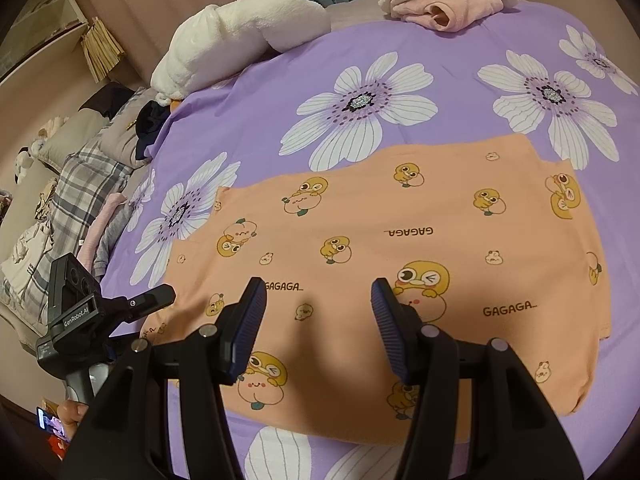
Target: Fold small clothes
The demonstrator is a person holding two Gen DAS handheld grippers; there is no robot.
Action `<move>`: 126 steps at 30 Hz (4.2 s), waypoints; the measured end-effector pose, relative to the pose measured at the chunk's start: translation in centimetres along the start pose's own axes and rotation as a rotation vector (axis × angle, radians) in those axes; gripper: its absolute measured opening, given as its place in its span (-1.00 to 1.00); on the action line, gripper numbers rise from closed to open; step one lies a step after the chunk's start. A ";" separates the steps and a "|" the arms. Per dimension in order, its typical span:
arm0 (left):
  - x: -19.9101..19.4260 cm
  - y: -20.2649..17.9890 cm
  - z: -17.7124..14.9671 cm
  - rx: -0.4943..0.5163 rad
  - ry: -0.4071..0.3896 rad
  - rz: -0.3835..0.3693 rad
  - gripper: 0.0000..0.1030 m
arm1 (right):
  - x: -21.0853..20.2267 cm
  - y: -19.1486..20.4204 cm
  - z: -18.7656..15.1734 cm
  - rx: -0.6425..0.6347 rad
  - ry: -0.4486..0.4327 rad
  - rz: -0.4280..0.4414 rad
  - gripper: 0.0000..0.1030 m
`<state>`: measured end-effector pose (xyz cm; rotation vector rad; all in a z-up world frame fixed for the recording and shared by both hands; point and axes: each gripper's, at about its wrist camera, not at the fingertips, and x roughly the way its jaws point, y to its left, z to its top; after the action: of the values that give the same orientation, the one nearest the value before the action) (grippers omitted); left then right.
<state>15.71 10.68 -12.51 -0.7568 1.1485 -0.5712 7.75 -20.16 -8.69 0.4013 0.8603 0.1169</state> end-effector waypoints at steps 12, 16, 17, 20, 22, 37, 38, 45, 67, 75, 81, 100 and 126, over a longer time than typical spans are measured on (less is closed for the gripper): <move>-0.3 1.0 0.1 -0.034 -0.031 0.064 -0.55 | -1.0 -1.5 0.2 0.011 -0.020 0.043 0.07; -0.5 2.0 0.1 -0.082 -0.040 0.038 -0.68 | -1.1 -1.1 0.6 -0.041 -0.015 0.044 0.07; -0.6 2.1 0.1 -0.085 -0.046 0.035 -0.68 | -1.0 -1.0 0.8 -0.054 -0.012 0.046 0.07; -0.8 1.9 0.0 -0.084 -0.063 0.034 -0.73 | -0.2 -0.4 1.4 -0.093 0.010 0.063 0.07; -0.8 1.4 -0.1 -0.068 -0.064 0.041 -0.78 | 0.6 0.0 1.8 -0.123 0.025 0.049 0.07; -1.2 -2.8 0.1 0.059 -0.084 0.069 -0.84 | 4.2 -1.6 4.1 -0.102 0.066 0.007 -0.42; -1.1 -3.0 0.1 0.062 -0.081 0.070 -0.85 | 4.6 -1.8 4.6 -0.104 0.065 0.001 -0.48; -1.5 -4.8 0.1 0.095 -0.082 0.066 -0.86 | 9.4 -1.9 6.4 -0.100 0.176 0.000 -0.65; -0.2 -12.3 -1.7 0.264 -0.105 0.133 -0.91 | 2.4 -1.7 0.2 -0.150 0.188 0.246 -0.61; 2.9 -18.6 -3.8 0.449 -0.079 0.134 -0.91 | 0.0 -7.3 2.6 0.119 0.101 0.411 -0.19; 8.6 -22.0 -6.4 0.559 0.017 0.152 -0.91 | 1.0 -10.9 2.7 0.336 0.118 0.611 0.08; 8.4 -17.6 -9.7 0.533 0.190 0.164 -0.06 | 3.3 -11.9 3.6 0.444 0.245 0.545 0.23; 9.3 -17.5 -7.5 0.495 0.110 0.156 -0.05 | -0.4 -17.5 6.8 0.290 0.046 0.270 -0.80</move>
<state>11.14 -8.95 -6.03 -0.2115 1.0941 -0.7345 11.58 -38.39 -11.31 0.7894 0.8678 0.2527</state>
